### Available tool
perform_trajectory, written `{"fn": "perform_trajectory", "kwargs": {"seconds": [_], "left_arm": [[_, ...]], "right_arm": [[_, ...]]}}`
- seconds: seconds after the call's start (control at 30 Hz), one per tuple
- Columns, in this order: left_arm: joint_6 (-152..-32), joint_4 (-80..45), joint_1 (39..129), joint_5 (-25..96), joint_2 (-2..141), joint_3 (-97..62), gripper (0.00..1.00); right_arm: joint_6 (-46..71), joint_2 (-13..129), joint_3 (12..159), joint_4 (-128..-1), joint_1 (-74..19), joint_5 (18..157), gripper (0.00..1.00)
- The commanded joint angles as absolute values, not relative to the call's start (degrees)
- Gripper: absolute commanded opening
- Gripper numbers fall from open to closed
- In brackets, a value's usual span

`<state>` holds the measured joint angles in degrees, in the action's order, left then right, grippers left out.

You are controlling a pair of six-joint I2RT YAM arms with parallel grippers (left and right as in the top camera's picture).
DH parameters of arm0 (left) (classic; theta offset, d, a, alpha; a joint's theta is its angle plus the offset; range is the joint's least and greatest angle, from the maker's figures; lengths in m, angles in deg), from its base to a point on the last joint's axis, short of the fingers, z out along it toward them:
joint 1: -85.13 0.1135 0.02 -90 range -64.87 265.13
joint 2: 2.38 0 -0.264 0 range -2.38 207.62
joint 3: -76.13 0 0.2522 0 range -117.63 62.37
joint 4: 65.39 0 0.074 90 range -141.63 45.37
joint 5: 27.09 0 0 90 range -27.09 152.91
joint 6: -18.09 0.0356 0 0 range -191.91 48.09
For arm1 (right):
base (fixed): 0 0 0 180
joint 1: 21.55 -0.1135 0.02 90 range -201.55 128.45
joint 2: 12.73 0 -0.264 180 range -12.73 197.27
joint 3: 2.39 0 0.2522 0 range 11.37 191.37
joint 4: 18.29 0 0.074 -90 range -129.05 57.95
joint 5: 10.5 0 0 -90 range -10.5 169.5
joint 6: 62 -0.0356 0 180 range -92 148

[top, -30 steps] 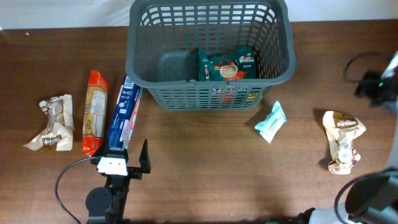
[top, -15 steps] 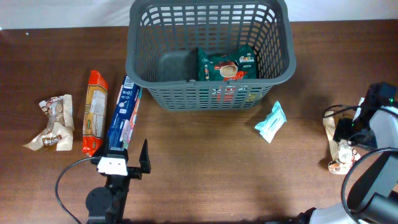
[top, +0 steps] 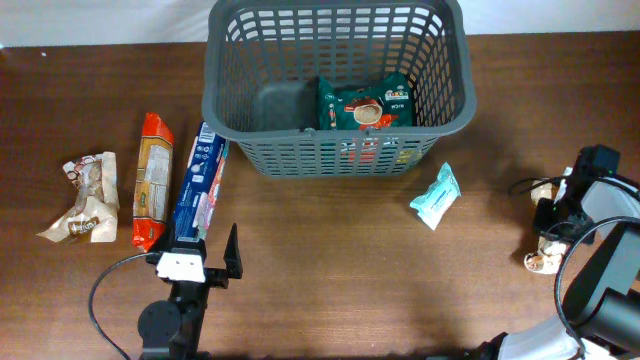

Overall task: Pack container
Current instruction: 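Grasp the beige Panibee wrapper with the right gripper, then lower the Panibee wrapper into the basket and open the right gripper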

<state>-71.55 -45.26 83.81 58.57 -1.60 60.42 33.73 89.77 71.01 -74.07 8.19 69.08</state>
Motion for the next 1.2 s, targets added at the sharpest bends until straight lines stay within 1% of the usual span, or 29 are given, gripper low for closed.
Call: {"fn": "perform_trajectory", "kwargs": {"seconds": [0.0,0.1,0.13,0.33,0.47,0.57,0.7,0.8,0.9,0.93,1.03,1.17], "left_arm": [[-71.70,-45.39,83.79,58.15,-2.08,60.83,0.99],[-71.70,-45.37,83.79,58.15,-2.08,60.83,0.99],[-71.70,-45.39,83.79,58.15,-2.08,60.83,0.99],[-71.70,-45.37,83.79,58.15,-2.08,60.83,0.99],[-71.70,-45.39,83.79,58.15,-2.08,60.83,0.99],[-71.70,-45.39,83.79,58.15,-2.08,60.83,0.99],[-71.70,-45.37,83.79,58.15,-2.08,60.83,0.99],[-71.70,-45.37,83.79,58.15,-2.08,60.83,0.99],[-71.70,-45.39,83.79,58.15,-2.08,60.83,0.99],[-71.70,-45.39,83.79,58.15,-2.08,60.83,0.99],[-71.70,-45.39,83.79,58.15,-2.08,60.83,0.99],[-71.70,-45.37,83.79,58.15,-2.08,60.83,0.99]], "right_arm": [[29.52,90.93,73.98,-74.93,8.49,72.84,0.04],[26.61,89.51,82.09,-78.51,8.47,78.53,0.04],[26.63,88.54,89.94,-82.27,8.43,84.76,0.03],[26.65,87.93,122.48,-97.64,8.25,103.92,0.04],[26.70,87.91,139.97,-101.59,6.22,112.89,0.03],[29.63,87.91,150.26,-102.62,1.74,119.51,0.04],[34.94,87.91,155.75,-102.42,-7.53,124.38,0.04],[41.36,88.37,155.62,-101.79,-17.52,123.77,0.04],[45.21,90.80,155.53,-101.05,-27.05,119.18,0.04],[45.58,92.98,155.53,-99.95,-31.81,115.57,0.04],[45.43,98.62,155.53,-96.37,-38.89,111.46,0.03],[37.41,105.59,155.53,-89.16,-43.72,107.01,0.04]]}}
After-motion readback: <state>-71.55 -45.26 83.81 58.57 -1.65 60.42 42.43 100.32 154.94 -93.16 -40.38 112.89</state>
